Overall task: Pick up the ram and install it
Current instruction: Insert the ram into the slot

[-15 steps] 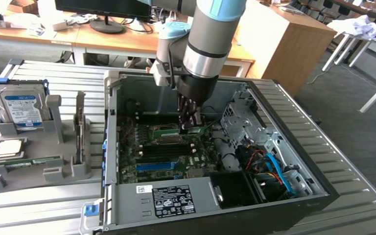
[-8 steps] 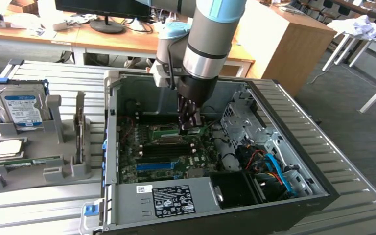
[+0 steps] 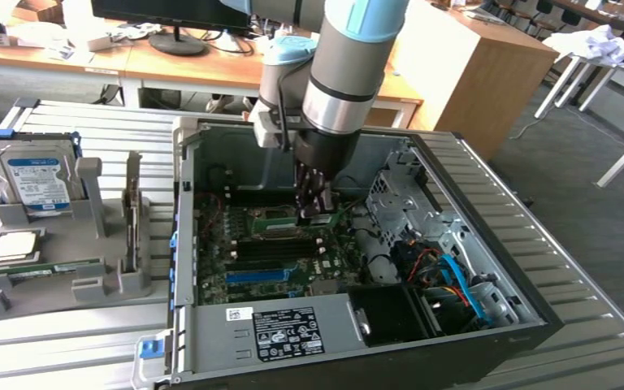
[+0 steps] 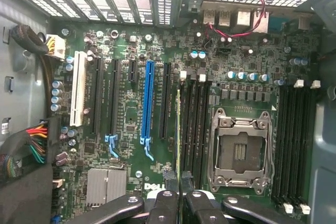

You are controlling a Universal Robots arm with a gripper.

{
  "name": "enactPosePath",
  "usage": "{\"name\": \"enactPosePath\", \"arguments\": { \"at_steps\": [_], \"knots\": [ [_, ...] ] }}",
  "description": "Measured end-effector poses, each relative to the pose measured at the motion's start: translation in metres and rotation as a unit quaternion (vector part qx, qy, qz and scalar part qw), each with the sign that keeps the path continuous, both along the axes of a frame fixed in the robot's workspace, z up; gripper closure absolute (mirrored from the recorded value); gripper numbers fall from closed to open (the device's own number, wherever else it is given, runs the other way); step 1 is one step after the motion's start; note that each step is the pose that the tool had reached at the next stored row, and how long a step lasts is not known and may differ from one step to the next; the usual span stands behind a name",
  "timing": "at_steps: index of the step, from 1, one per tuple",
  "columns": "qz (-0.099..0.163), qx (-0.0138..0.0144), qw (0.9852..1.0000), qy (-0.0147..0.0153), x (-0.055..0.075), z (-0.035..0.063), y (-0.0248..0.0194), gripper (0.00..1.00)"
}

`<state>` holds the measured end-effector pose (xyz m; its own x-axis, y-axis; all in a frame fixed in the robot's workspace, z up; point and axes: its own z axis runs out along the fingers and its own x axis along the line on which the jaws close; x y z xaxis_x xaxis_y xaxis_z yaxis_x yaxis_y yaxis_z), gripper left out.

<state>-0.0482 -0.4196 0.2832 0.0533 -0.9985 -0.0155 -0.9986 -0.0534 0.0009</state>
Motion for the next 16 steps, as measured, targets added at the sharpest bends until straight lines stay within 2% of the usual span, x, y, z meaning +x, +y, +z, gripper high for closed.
{"name": "enactPosePath", "arguments": {
  "at_steps": [12, 16],
  "knots": [
    [-0.005, -0.0001, 1.0, 0.0, -0.006, -0.0112, 0.0, 0.87],
    [-0.016, -0.0001, 0.9999, 0.0, -0.006, -0.0143, 0.0, 0.87]
  ]
}}
